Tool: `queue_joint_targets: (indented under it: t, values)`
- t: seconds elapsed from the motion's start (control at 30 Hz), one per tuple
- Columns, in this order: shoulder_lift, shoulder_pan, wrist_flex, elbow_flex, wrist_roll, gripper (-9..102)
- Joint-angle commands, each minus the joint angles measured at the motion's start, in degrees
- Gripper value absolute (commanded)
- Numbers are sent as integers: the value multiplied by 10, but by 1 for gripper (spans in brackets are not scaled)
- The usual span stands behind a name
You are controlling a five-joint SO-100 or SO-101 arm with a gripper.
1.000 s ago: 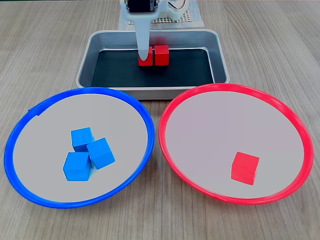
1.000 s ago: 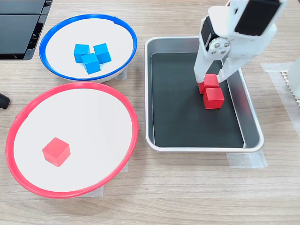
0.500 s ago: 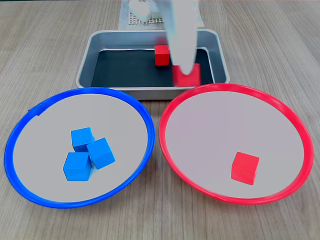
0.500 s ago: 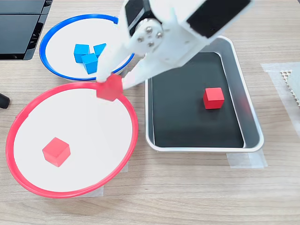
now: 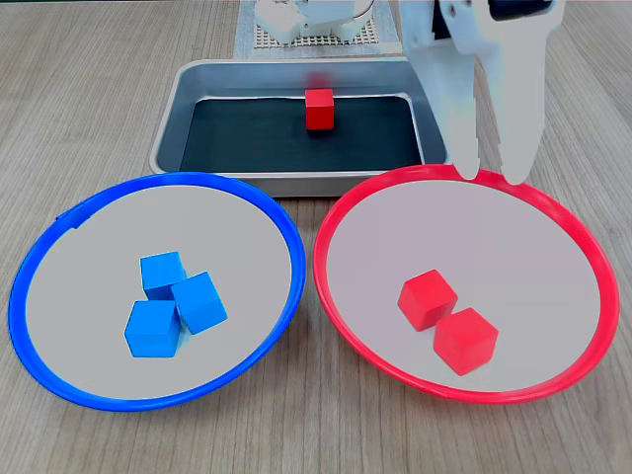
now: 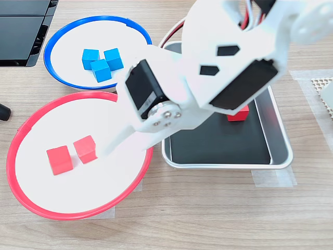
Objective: Move six blocks tray to matching dishes
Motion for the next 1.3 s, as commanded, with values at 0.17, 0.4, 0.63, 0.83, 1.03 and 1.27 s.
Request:
queue_joint_targets:
  t: [0.17,0.4,0.63,0.83,1.03,1.27]
  values:
    - [120,100,314,7,-18,0]
    - [193,185,472,134,-85,3]
    - [203,174,430,159,1,19]
    - [194,171,370,185,-2,19]
    - [182,172,345,213,-25,19]
    - [173,166,294,238,-46,0]
